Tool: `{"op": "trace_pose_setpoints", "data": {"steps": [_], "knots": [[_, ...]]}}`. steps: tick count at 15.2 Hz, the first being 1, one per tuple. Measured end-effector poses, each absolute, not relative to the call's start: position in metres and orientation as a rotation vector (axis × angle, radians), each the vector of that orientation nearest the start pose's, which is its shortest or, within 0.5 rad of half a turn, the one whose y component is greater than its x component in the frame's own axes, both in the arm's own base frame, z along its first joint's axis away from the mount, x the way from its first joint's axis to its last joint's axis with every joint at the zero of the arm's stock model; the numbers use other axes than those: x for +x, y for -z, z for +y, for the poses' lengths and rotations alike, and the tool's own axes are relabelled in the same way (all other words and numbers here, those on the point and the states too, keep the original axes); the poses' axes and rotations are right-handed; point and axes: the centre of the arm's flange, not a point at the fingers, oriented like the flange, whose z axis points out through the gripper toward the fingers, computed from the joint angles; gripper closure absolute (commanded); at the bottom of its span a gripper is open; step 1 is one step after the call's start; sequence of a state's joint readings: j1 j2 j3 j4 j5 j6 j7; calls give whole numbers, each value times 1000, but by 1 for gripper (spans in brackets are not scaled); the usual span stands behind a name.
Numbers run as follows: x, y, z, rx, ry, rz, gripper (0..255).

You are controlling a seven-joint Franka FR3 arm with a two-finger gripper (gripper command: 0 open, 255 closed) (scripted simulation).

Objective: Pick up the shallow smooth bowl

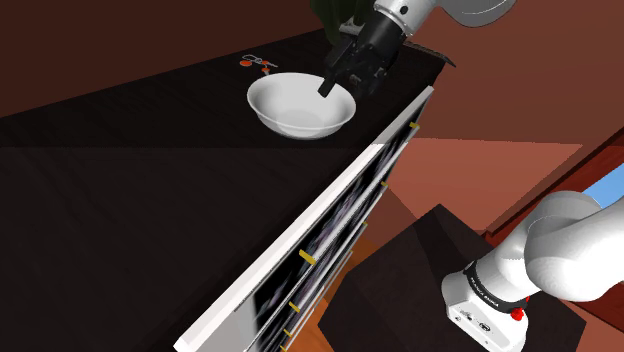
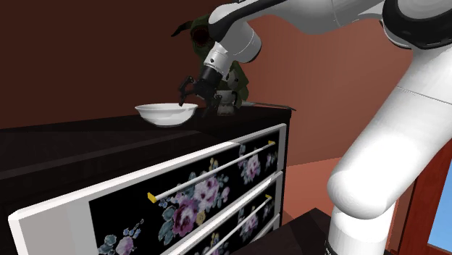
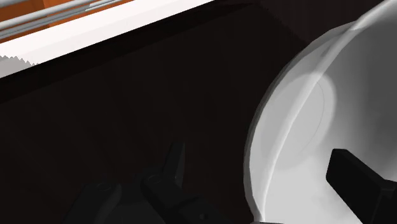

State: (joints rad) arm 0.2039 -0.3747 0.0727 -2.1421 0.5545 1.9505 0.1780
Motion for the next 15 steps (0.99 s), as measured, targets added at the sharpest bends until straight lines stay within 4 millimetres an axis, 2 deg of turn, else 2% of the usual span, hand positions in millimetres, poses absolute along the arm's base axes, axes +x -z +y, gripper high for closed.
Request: {"op": "trace_pose_setpoints", "data": {"steps": [10, 15], "knots": [[434, -581, 164, -2606, 84, 86, 255], [433, -601, 164, -2607, 83, 86, 255]]}}
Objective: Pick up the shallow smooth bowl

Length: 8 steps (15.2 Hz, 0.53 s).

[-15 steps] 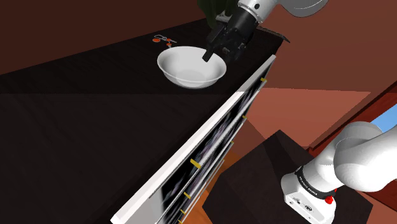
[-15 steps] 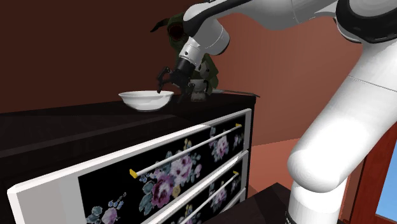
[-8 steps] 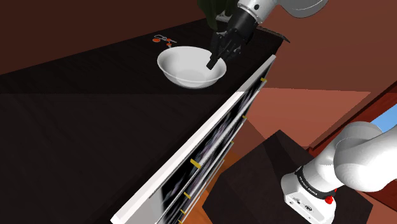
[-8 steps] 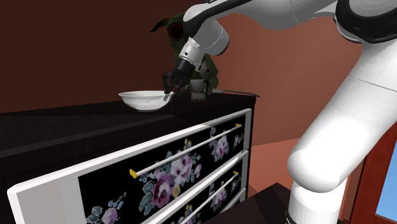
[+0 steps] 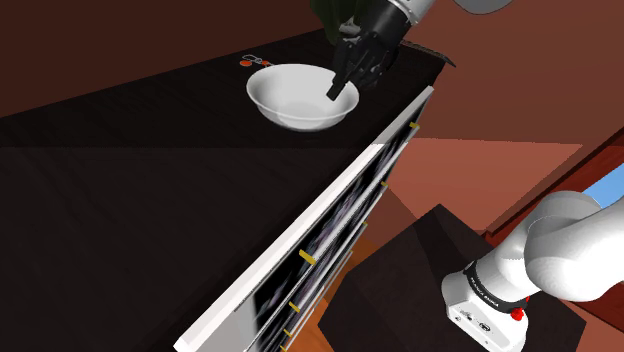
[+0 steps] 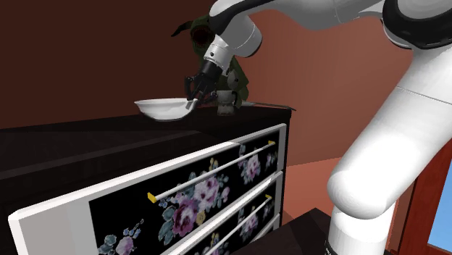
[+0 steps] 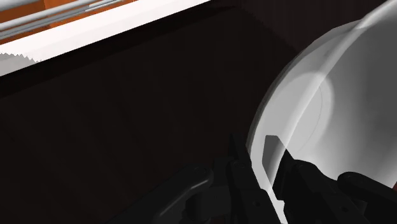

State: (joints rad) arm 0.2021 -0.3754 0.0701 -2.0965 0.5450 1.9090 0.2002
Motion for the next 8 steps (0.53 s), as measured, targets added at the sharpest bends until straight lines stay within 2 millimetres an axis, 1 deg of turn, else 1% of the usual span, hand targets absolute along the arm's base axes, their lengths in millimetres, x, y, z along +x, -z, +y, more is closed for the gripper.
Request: {"op": "trace_pose_setpoints", "data": {"steps": [8], "knots": [[434, -642, 167, -2606, 83, 86, 255]]}}
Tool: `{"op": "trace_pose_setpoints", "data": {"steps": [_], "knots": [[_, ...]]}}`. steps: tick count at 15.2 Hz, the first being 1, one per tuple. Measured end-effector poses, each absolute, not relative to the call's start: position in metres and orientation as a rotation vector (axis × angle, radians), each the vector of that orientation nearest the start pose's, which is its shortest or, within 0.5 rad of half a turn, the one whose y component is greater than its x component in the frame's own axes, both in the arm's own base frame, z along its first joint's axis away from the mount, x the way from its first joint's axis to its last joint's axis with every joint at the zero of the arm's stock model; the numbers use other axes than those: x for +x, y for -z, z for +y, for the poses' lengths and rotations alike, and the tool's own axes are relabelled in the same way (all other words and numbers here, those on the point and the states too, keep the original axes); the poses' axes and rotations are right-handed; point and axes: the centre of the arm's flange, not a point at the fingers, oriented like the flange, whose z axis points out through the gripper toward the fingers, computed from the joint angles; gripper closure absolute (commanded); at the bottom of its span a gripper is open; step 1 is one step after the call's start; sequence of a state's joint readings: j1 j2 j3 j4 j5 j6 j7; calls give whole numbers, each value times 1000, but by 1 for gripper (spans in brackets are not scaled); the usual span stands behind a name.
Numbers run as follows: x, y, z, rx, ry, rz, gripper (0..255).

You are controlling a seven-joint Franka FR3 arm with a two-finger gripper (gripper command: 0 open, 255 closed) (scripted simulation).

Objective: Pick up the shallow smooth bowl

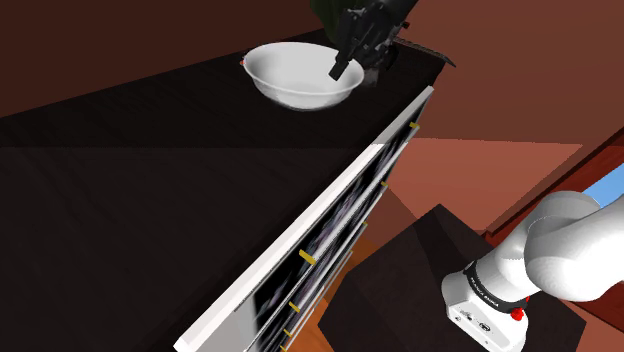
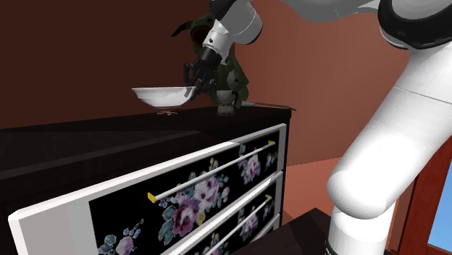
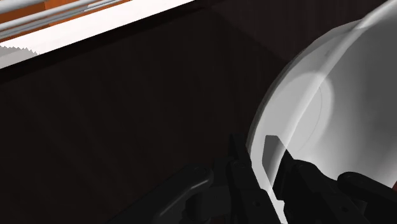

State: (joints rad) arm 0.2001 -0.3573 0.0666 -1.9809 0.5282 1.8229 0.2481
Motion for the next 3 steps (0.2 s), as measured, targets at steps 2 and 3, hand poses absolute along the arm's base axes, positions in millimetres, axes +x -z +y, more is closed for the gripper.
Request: {"op": "trace_pose_setpoints", "data": {"steps": [2, 3], "knots": [[433, -654, 166, -2606, 83, 86, 255], [434, -657, 166, -2606, 83, 86, 255]]}}
